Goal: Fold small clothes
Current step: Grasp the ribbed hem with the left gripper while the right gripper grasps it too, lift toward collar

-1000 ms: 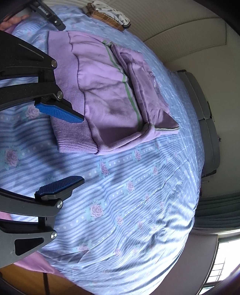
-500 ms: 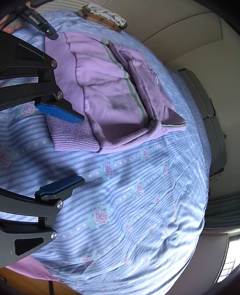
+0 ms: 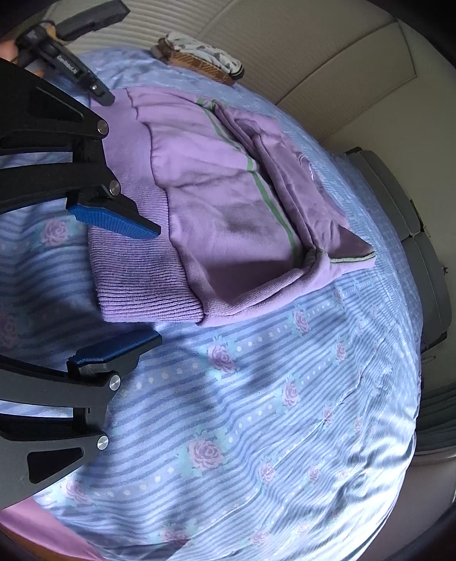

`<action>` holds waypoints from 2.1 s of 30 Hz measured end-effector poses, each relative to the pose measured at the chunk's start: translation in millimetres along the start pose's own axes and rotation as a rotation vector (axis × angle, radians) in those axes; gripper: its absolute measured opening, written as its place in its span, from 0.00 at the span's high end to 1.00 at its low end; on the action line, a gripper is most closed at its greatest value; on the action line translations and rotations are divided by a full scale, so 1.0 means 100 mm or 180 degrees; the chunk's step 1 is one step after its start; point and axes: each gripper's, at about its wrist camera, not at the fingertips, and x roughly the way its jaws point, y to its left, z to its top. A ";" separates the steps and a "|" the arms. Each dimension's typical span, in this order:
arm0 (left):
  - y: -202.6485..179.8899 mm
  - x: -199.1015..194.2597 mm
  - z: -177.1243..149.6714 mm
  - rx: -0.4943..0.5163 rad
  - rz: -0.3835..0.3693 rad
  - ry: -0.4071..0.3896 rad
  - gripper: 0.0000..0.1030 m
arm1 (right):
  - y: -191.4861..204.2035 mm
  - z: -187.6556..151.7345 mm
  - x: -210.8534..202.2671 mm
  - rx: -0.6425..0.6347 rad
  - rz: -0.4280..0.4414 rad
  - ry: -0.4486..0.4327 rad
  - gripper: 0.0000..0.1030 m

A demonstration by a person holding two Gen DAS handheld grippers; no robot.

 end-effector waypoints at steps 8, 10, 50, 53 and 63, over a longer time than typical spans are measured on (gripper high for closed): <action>0.00 0.00 0.00 -0.0002 0.0019 0.0036 0.87 | -0.14 0.02 0.06 0.0271 0.0339 0.0148 0.83; 0.01 -0.01 -0.01 0.0006 0.0037 0.0039 0.90 | -0.16 0.02 0.05 0.0325 0.0402 0.0157 0.85; 0.00 -0.92 0.12 0.0074 -0.0065 -0.0322 0.93 | 0.08 -0.18 -1.05 0.0119 0.0673 -0.0425 0.91; -0.02 -0.99 0.36 -0.0001 -0.0116 -0.0465 0.93 | 0.18 0.03 -1.11 0.0083 0.0703 -0.0569 0.91; -0.15 -0.94 1.45 -0.0080 -0.0229 -0.0925 0.93 | 0.36 0.86 -1.04 0.0144 0.0822 -0.0936 0.91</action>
